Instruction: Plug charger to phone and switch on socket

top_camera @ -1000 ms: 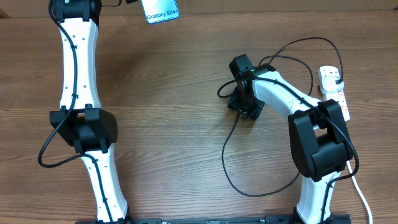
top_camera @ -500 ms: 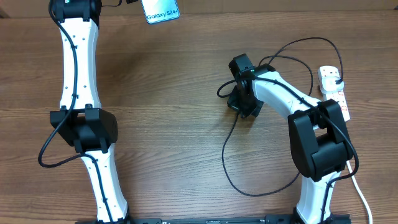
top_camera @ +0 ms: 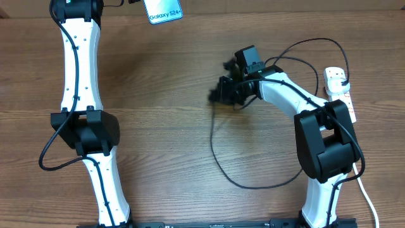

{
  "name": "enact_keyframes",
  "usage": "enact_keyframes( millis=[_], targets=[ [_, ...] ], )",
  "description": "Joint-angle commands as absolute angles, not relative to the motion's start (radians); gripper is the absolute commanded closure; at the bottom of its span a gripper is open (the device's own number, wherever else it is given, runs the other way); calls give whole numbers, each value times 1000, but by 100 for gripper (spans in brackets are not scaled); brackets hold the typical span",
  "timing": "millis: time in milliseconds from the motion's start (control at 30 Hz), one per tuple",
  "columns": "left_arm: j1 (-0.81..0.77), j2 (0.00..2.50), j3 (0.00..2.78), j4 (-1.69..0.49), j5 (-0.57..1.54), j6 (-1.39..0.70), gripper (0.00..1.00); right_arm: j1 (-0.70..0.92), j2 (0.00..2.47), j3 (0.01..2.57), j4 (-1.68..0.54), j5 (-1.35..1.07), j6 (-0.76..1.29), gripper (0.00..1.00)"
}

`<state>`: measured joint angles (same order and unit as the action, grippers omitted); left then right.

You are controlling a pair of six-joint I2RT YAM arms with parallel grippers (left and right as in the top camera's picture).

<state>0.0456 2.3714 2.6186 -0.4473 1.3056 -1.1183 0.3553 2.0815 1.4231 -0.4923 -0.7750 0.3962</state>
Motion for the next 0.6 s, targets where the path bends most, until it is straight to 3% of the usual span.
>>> enact_keyframes(
  millis=[0,200,433,567],
  targets=[
    [47,2336,2635,-436,1317,-1095,96,356,2087,1420,-409,-1232,260,96],
    [53,2336,2635,-436,1300,-1095,96,356,2087,1420,-170,-1534,265,96],
    [52,2336,2635,-437,1274,-1053,96,356,2087,1421,47,-1551,447,96],
    [51,2336,2635,-438,1255,-1041,96,356,2087,1421,271,-1542,661,96]
  ],
)
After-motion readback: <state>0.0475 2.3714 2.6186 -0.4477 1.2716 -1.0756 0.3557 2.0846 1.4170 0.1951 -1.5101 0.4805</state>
